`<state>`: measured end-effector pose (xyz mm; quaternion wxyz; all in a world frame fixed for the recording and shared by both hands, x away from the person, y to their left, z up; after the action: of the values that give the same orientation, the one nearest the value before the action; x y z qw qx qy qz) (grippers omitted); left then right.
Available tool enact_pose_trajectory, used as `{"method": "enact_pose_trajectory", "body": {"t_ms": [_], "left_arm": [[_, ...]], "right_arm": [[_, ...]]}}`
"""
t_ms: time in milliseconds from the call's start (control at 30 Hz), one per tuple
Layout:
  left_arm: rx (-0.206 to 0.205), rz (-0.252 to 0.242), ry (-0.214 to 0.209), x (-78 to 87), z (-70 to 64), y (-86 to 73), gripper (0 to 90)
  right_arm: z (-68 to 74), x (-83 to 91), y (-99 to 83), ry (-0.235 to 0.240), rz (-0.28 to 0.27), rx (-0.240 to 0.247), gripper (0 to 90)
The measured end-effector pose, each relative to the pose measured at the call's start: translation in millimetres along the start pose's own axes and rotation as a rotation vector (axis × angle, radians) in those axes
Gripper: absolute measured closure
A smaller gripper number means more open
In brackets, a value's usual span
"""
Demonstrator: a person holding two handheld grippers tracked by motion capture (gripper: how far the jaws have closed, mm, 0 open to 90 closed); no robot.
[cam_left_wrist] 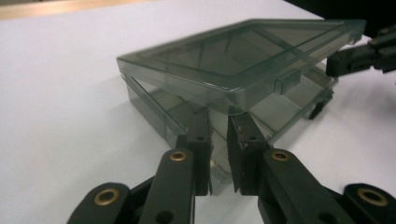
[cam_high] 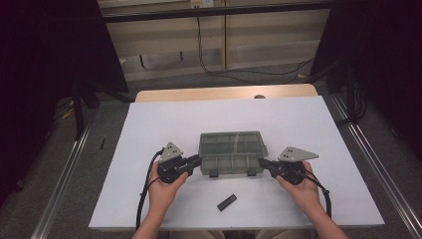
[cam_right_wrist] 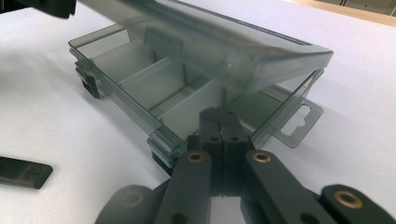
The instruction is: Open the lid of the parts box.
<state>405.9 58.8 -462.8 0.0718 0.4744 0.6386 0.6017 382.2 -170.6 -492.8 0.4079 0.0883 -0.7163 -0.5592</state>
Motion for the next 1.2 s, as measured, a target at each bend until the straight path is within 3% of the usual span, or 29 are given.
{"method": "enact_pose_trajectory", "body": {"t_ms": [433,1200], "left_arm": [[0.012,-0.062,0.066,-3.4,8.0,18.6,81.5],[0.031,-0.110,0.104,-11.6,14.4,38.8,81.8]], "right_arm": [[0.1,0.0,-0.1,-0.001,0.000,0.001,90.0],[0.1,-0.1,-0.2,-0.004,0.000,0.002,90.0]]}}
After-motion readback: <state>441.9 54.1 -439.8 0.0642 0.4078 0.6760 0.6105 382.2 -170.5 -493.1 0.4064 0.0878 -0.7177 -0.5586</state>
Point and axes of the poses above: each handheld gripper's, and its own axes: x roughly backward along the jaws, y roughly out of its top, z roughly to its left, the point moved 10 cm from there along -x, roughly forward along the jaws, and after that the axes turned 7 degrees about x, right-handed, at the moved point
